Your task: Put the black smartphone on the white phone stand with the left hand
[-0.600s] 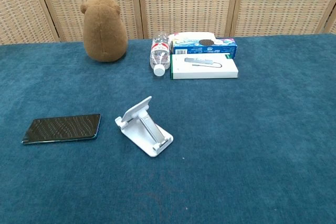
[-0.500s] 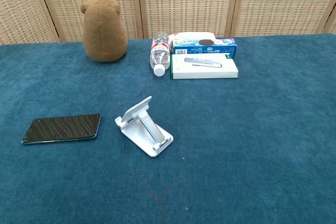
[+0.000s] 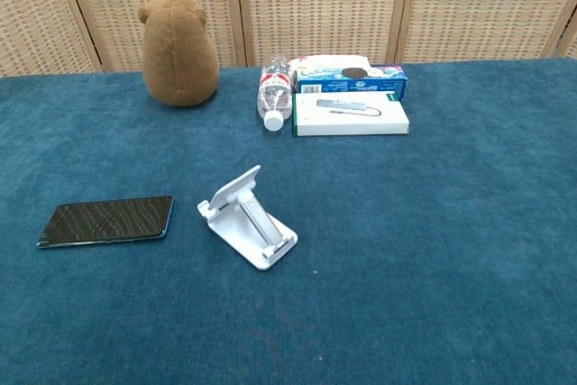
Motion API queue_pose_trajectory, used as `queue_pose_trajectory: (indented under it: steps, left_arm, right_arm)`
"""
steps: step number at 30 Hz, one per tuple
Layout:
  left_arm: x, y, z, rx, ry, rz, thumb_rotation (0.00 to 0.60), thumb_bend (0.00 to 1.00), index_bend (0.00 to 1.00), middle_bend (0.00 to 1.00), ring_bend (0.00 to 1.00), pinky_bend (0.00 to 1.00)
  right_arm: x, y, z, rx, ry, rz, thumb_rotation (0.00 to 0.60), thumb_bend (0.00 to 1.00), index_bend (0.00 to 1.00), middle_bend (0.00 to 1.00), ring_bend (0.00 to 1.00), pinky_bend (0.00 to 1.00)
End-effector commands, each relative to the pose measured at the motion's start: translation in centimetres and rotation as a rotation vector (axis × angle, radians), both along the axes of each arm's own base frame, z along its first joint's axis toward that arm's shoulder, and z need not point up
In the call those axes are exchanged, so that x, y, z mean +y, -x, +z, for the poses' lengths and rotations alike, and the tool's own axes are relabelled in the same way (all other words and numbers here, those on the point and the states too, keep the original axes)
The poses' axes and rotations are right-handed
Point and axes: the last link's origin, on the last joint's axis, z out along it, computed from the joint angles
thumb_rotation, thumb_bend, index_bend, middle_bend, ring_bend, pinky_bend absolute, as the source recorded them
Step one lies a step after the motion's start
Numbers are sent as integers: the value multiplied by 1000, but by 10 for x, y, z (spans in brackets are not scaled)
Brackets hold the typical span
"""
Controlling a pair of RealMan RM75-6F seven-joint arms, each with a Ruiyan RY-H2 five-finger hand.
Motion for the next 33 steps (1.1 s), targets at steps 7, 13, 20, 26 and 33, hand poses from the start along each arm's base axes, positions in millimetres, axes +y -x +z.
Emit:
queue_pose_trajectory:
  steps: [7, 13, 20, 26, 33]
  left_arm:
    - [69, -40, -67, 20, 127, 50, 600, 0, 71, 35, 44, 57]
    - [83, -49, -102, 28, 121, 88, 600, 0, 174, 104, 100, 94]
    - [87, -46, -122, 55, 147, 127, 600, 0, 174, 104, 100, 94]
    - [90, -48, -131, 31, 153, 155, 600, 0, 174, 104, 100, 163]
    - [90, -49, -139, 26, 173, 171, 600, 0, 174, 104, 101, 163]
  right_arm:
    - [-4, 3, 1, -7, -8, -17, 600, 0, 0, 0, 0, 0]
    - [-6, 5, 0, -16, -20, -26, 600, 0, 0, 0, 0, 0]
    - [-6, 6, 1, -28, -22, -29, 600, 0, 0, 0, 0, 0]
    - [-7, 7, 2, -34, -25, -34, 600, 0, 0, 0, 0, 0]
    - [-7, 7, 2, -37, -28, -37, 600, 0, 0, 0, 0, 0]
